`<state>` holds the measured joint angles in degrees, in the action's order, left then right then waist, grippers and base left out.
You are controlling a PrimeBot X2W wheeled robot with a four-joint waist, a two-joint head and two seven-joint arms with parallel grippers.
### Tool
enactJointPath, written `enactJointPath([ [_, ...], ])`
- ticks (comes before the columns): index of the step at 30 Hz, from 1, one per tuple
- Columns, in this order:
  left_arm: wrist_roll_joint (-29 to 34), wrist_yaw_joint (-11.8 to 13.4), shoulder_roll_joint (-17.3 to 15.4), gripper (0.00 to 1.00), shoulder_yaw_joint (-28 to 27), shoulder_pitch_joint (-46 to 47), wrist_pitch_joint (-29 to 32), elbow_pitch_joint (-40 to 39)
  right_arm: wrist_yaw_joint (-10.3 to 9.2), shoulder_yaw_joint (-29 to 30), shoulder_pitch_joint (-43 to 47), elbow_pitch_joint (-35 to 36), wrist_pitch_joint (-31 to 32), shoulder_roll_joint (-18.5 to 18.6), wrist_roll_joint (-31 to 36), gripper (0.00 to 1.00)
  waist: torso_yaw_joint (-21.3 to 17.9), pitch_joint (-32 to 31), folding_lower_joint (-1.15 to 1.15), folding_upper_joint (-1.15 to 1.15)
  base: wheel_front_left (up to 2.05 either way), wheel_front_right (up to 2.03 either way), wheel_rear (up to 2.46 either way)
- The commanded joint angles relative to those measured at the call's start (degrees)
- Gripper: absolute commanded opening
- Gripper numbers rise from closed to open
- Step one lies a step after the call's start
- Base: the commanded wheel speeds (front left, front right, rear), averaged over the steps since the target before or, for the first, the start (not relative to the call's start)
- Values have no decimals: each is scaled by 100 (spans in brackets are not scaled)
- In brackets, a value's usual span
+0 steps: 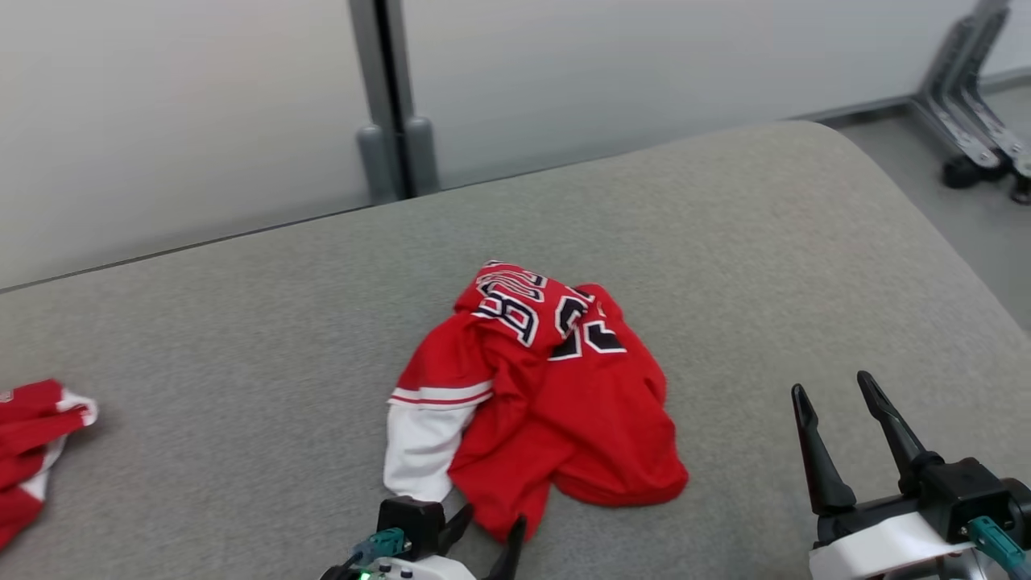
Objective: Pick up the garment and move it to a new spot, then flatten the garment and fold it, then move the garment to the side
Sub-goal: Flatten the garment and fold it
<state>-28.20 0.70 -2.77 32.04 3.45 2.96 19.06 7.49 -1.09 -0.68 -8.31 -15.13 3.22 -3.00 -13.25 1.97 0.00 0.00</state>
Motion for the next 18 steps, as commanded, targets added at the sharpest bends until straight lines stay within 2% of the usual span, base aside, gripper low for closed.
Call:
enactJointPath([
  [1, -66, 88, -29, 100, -13, 123, -20, 173, 1, 24, -66, 11, -3, 9, -14, 100, -320, 198, 0, 0, 0, 0, 0],
  [5, -103, 79, -27, 100, 78, 340, -123, 723, 1, 83, -57, 13, -3, -8, -42, 100, -463, 242, 0, 0, 0, 0, 0],
  [7, -136, 8, -28, 31, 147, 442, -184, 948, 1, 103, -48, 14, -3, -11, -42, 100, -472, 245, 0, 0, 0, 0, 0],
  [8, -86, -45, -26, 0, 203, 499, -213, 1052, 1, 124, -41, 13, -3, -13, -42, 100, -462, 247, 0, 0, 0, 0, 0],
  [14, -387, -286, -30, 0, 182, 745, -325, 1037, 1, 171, 1, 25, -3, -18, -37, 100, -205, 186, 0, 0, 0, 0, 0],
  [18, -884, -380, -266, 0, -181, 437, -156, 58, 1, 263, 73, 51, -3, -17, -27, 100, 32, 117, 0, 0, 0, 0, 0],
])
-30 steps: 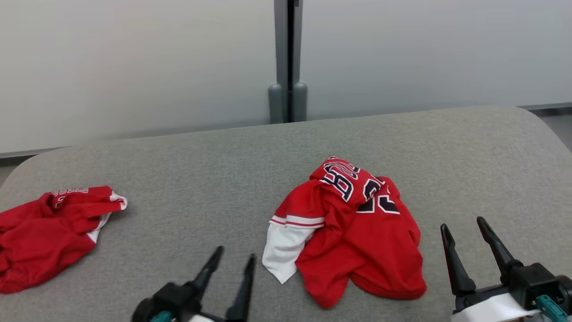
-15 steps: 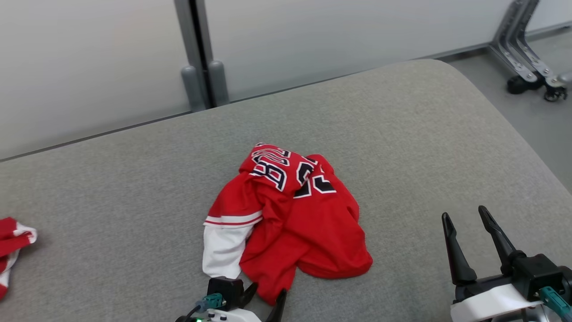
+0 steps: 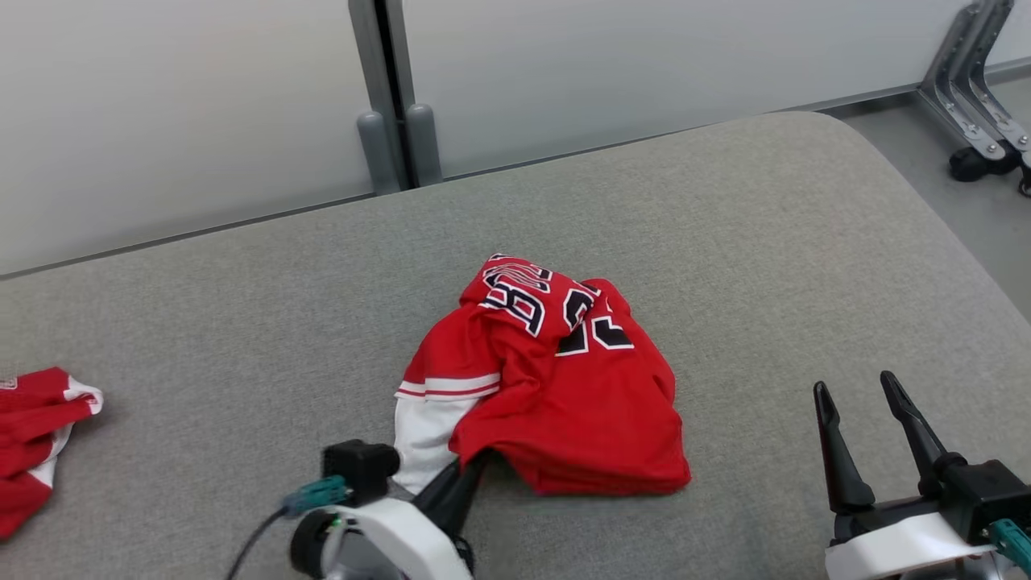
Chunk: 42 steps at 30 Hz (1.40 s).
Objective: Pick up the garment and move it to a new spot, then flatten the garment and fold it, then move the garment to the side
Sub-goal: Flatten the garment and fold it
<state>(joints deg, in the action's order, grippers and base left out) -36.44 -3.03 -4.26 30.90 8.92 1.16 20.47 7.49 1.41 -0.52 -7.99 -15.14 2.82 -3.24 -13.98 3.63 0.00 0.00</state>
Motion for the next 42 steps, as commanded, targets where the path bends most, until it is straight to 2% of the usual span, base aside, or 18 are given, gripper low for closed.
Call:
enactJointPath([
  [1, -182, 49, -260, 0, -207, -249, 104, -466, 1, 32, 79, 20, -2, 23, -1, 100, 160, -69, 0, 0, 0, 0, 0],
  [3, -446, 232, -590, 0, -568, -584, 272, -1349, 1, 80, 115, 35, -3, 20, -1, 100, 274, -102, 0, 0, 0, 0, 0],
  [6, -769, 667, -1209, 0, -1236, -1242, 594, -2482, 1, 111, 229, 41, -2, 20, -48, 100, 460, -151, 0, 0, 0, 0, 0],
  [9, -1089, 1005, -1734, 0, -1811, -1849, 992, -2918, 1, 88, 284, 10, -3, 19, -85, 100, 623, -178, 0, 0, 0, 0, 0],
  [13, -1463, 1235, -2075, 0, -2295, -2187, 1334, -2527, 1, 79, 266, -14, -3, 20, -111, 100, 821, -175, 0, 0, 0, 0, 0],
  [17, -1446, 1359, -2087, 0, -2451, -1991, 1218, -1591, 1, 18, 160, -48, -2, 22, -107, 100, 949, -158, 0, 0, 0, 0, 0],
  [19, -1468, 1289, -1952, 0, -2462, -1802, 1039, -1218, 1, 1, 122, -70, -2, 22, -89, 100, 988, -145, 0, 0, 0, 0, 0],
  [20, -1487, 1257, -1883, 20, -2459, -1745, 966, -1086, 1, -1, 111, -74, -3, 25, -89, 100, 1000, -145, 0, 0, 0, 0, 0],
  [21, -1465, 1233, -1861, 49, -2448, -1713, 894, -970, 1, -8, 112, -77, -2, 25, -86, 100, 1008, -148, 0, 0, 0, 0, 0],
  [22, -1446, 1220, -1825, 100, -2435, -1685, 829, -880, 1, -14, 118, -82, -2, 24, -81, 100, 1011, -154, 0, 0, 0, 0, 0],
  [24, -1355, 1251, -1810, 100, -2431, -1681, 693, -785, 1, -11, 137, -89, -2, 22, -71, 100, 1007, -173, 0, 0, 0, 0, 0],
  [28, -1129, 1509, -1961, 100, -2511, -1942, 528, -1040, 1, -1, 209, -97, -3, 22, -86, 100, 961, -217, 0, 0, 0, 0, 0],
  [31, -972, 1821, -2149, 100, -2649, -2211, 499, -1698, 1, 15, 256, -94, -3, 22, -89, 100, 943, -269, 0, 0, 0, 0, 0],
  [35, -764, 2051, -2347, 100, -2506, -2248, 810, -3007, 1, 29, 317, -83, -3, 20, -72, 100, 961, -294, 0, 0, 0, 0, 0],
  [38, -568, 2001, -2339, 100, -1999, -1817, 1188, -3616, 1, -26, 215, -86, -2, 24, -57, 100, 938, -259, 0, 0, 0, 0, 0],
  [40, -366, 1916, -2313, 100, -1553, -1461, 1490, -3588, 1, -91, 119, -97, -2, 21, -72, 100, 876, -209, 0, 0, 0, 0, 0],
  [42, -321, 1773, -2069, 100, -1081, -1021, 1745, -3396, 1, -174, 4, -110, -2, 21, -97, 100, 777, -143, 0, 0, 0, 0, 0],
])
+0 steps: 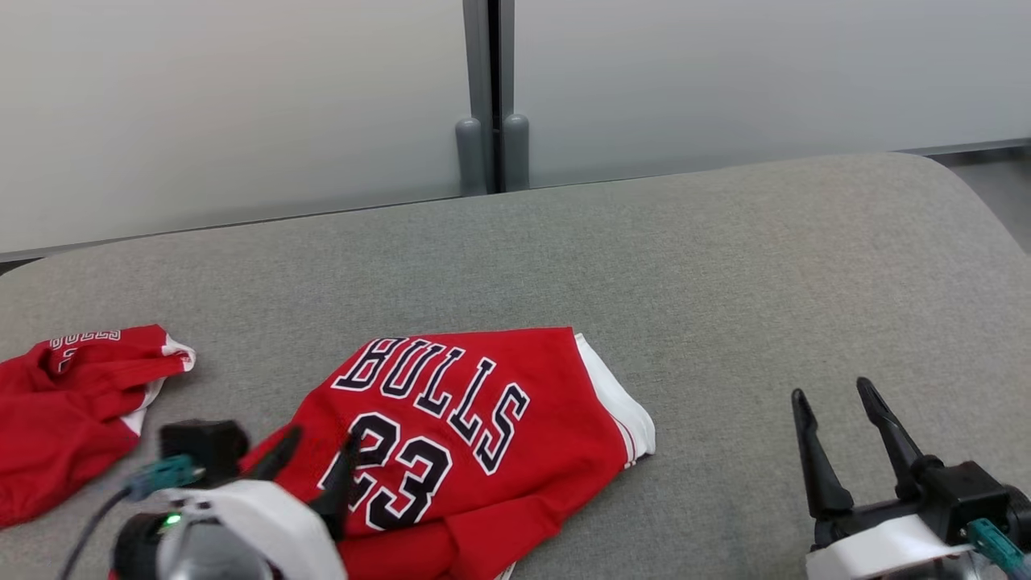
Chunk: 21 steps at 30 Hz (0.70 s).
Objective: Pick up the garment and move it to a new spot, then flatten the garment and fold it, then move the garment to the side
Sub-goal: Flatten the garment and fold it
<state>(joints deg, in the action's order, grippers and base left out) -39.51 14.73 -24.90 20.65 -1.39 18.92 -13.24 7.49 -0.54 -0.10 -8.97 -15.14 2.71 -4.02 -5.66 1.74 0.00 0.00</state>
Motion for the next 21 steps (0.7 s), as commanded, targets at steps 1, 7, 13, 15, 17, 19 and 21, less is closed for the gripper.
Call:
enactJointPath([
  [1, -15, -74, 121, 100, 142, 201, 74, 150, 1, -10, -73, -9, -2, 36, -33, 100, -112, 74, 0, 0, 0, 0, 0],
  [7, 9, -518, 563, 100, 835, 911, 437, 1586, 1, -61, -177, -18, -3, 35, -109, 100, -527, 259, 0, 0, 0, 0, 0],
  [13, 48, -753, 486, 100, 1073, 1149, 735, 2477, 1, 81, -84, 16, -2, 31, -135, 100, -733, 457, 0, 0, 0, 0, 0],
  [15, 137, -763, 447, 31, 1074, 1240, 648, 2779, 1, 84, -114, 17, -2, 32, -155, 100, -764, 511, 0, 0, 0, 0, 0],
  [17, 121, -867, 467, 0, 1120, 1255, 599, 3036, 1, 78, -149, 6, -3, 33, -170, 100, -787, 534, 0, 0, 0, 0, 0],
  [19, 94, -945, 514, 0, 1120, 1295, 502, 3170, 1, 84, -185, 9, -2, 33, -214, 100, -799, 541, 0, 0, 0, 0, 0],
  [21, 88, -968, 522, 0, 1106, 1304, 417, 3210, 1, 96, -194, 15, -2, 34, -215, 100, -798, 539, 0, 0, 0, 0, 0],
])
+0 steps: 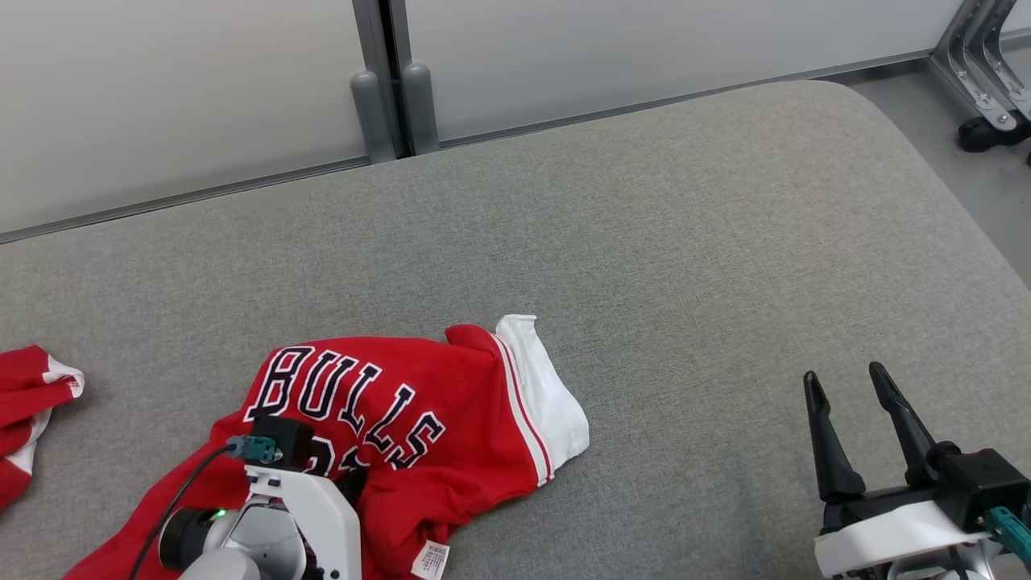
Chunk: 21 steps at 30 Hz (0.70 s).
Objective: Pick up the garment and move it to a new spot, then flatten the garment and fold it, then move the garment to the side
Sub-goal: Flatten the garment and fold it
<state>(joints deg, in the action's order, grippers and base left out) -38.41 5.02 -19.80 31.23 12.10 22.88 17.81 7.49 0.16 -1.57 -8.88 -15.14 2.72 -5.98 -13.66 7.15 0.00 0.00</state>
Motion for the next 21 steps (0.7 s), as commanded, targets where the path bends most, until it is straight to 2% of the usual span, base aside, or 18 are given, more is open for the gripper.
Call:
enactJointPath([
  [1, 7, 5, 2, 0, -4, -9, -106, 108, 1, 36, -52, 6, -2, 32, -14, 100, 3, -7, 0, 0, 0, 0, 0],
  [5, 95, 32, -48, 0, -159, 146, -515, -197, 1, 49, -51, 3, -2, 32, 1, 100, 15, -42, 0, 0, 0, 0, 0],
  [9, 256, 76, -173, 0, -237, 422, -645, -677, 1, 34, -110, 2, -3, 31, 21, 100, -32, -18, 0, 0, 0, 0, 0],
  [12, 360, 104, -247, 0, -295, 729, -645, -720, 1, -28, -150, -2, -3, 32, -16, 100, -154, 21, 0, 0, 0, 0, 0],
  [17, 538, -93, -194, 0, -220, 1371, -777, 95, 1, -125, -203, -29, -2, 30, -69, 100, -415, 157, 0, 0, 0, 0, 0],
  [21, 747, -329, -16, 0, -137, 1911, -1336, 1049, 1, -81, -230, -29, -2, 31, -52, 100, -542, 276, 0, 0, 0, 0, 0],
])
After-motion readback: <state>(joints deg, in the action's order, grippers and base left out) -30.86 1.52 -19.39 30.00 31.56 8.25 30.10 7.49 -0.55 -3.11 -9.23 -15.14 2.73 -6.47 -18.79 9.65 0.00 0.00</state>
